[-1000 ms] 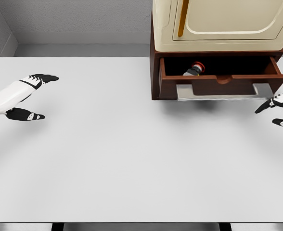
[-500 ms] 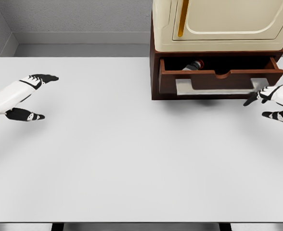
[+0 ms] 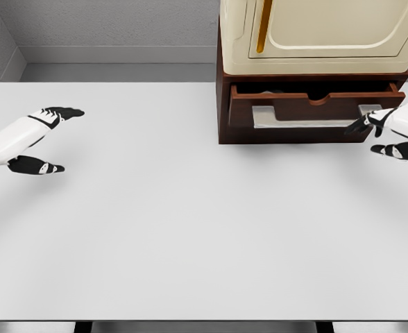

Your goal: Put the switch into the drawer with left arm, and close the drawer with right arm

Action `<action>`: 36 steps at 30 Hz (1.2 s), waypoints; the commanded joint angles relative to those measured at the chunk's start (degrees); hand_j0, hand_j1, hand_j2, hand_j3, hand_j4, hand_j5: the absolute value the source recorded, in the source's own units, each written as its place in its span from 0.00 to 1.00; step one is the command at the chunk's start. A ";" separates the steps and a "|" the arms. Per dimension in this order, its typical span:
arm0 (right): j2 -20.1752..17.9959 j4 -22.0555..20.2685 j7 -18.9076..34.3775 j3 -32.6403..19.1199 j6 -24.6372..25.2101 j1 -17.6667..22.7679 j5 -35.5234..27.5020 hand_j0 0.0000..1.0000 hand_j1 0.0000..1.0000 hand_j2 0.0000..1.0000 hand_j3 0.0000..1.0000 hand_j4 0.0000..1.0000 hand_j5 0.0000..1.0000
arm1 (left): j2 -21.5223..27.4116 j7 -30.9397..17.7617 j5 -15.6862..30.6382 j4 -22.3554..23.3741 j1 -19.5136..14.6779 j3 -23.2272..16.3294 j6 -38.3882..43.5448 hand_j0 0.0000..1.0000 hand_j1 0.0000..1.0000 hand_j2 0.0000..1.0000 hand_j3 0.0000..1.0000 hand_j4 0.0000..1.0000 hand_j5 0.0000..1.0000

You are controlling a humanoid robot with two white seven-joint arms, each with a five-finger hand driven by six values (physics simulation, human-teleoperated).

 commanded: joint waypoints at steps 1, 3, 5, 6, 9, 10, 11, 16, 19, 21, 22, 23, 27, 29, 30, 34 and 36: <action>0.48 0.75 -0.09 1.26 0.01 -0.17 -0.10 0.69 0.69 0.69 0.69 0.69 0.69 | 0.04 0.06 0.43 -0.02 0.00 0.05 0.08 1.00 1.00 1.00 1.00 1.00 1.00; 1.09 1.28 -0.09 1.35 0.01 -0.88 0.16 0.69 0.69 0.69 0.69 0.69 0.69 | 0.12 0.06 0.52 -0.02 0.00 0.05 0.08 1.00 1.00 1.00 1.00 1.00 1.00; 1.18 1.63 -0.09 1.35 0.01 -1.23 0.25 0.69 0.69 0.69 0.69 0.69 0.69 | 0.03 0.06 0.52 -0.02 0.00 0.05 0.08 1.00 1.00 1.00 1.00 1.00 1.00; 1.44 1.98 -0.09 1.44 0.01 -1.41 0.34 0.69 0.69 0.69 0.69 0.69 0.69 | 0.03 0.06 0.52 -0.02 0.09 0.05 0.08 1.00 1.00 1.00 1.00 1.00 1.00; 1.44 2.51 -0.09 2.76 0.01 -2.11 0.34 0.69 0.69 0.69 0.69 0.69 0.69 | 0.12 0.06 0.52 0.07 0.00 0.05 0.08 1.00 1.00 1.00 1.00 1.00 1.00; 1.44 2.60 -0.09 3.02 0.01 -2.46 0.43 0.69 0.69 0.69 0.69 0.69 0.69 | 0.12 0.06 0.52 0.07 0.09 0.05 0.08 1.00 1.00 1.00 1.00 1.00 1.00; 1.53 2.77 -0.09 3.02 0.01 -2.55 0.43 0.69 0.69 0.69 0.69 0.69 0.69 | 0.04 0.06 0.52 0.07 0.00 0.05 0.08 1.00 1.00 1.00 1.00 1.00 1.00; 3.64 4.09 -0.09 3.46 0.01 -4.13 3.15 0.71 0.71 0.71 0.71 0.71 0.71 | 0.03 0.06 0.52 0.07 0.09 0.05 0.08 1.00 1.00 1.00 1.00 1.00 1.00; 4.96 5.32 -0.09 4.87 0.01 -5.01 4.65 0.71 0.71 0.71 0.71 0.71 0.71 | 0.03 0.06 0.52 0.07 0.09 0.05 0.08 1.00 1.00 1.00 1.00 1.00 1.00; 5.66 5.67 -0.09 5.31 0.01 -5.80 5.00 0.71 0.71 0.71 0.71 0.71 0.71 | 0.12 0.06 0.52 0.07 0.00 0.05 0.08 1.00 1.00 1.00 1.00 1.00 1.00; 6.01 5.76 -0.09 5.57 0.01 -5.80 5.00 0.71 0.71 0.71 0.71 0.71 0.71 | 0.03 0.06 0.52 0.07 0.00 0.05 0.08 1.00 1.00 1.00 1.00 1.00 1.00; 6.01 5.76 -0.09 5.66 0.01 -5.80 5.00 0.71 0.71 0.71 0.71 0.71 0.71 | 0.03 0.06 0.52 0.07 0.00 0.05 0.08 1.00 1.00 1.00 1.00 1.00 1.00; 5.75 5.67 -0.09 5.48 0.01 -5.27 5.35 0.71 0.71 0.71 0.71 0.71 0.71 | 0.03 0.24 0.52 0.07 0.00 0.14 0.08 1.00 1.00 1.00 1.00 1.00 1.00; 5.58 5.41 -0.09 5.40 0.01 -5.10 5.26 0.71 0.71 0.71 0.71 0.71 0.71 | -0.05 0.24 0.52 0.07 0.09 0.05 0.08 1.00 1.00 1.00 1.00 1.00 1.00; 5.31 5.23 -0.09 5.40 0.01 -4.22 5.26 0.71 0.71 0.71 0.71 0.71 0.71 | 0.03 0.24 0.52 0.68 0.09 0.14 0.08 1.00 1.00 1.00 1.00 1.00 1.00; 3.21 3.92 -0.09 4.87 0.01 -1.59 5.70 0.71 0.71 0.71 0.71 0.71 0.71 | -0.05 0.15 0.43 0.86 0.09 0.05 0.08 1.00 1.00 1.00 1.00 1.00 1.00; 1.97 1.28 -0.09 4.34 0.01 1.23 5.88 0.71 0.71 0.71 0.71 0.71 0.71 | -0.14 0.15 0.43 0.86 0.09 0.05 0.08 1.00 1.00 1.00 1.00 1.00 1.00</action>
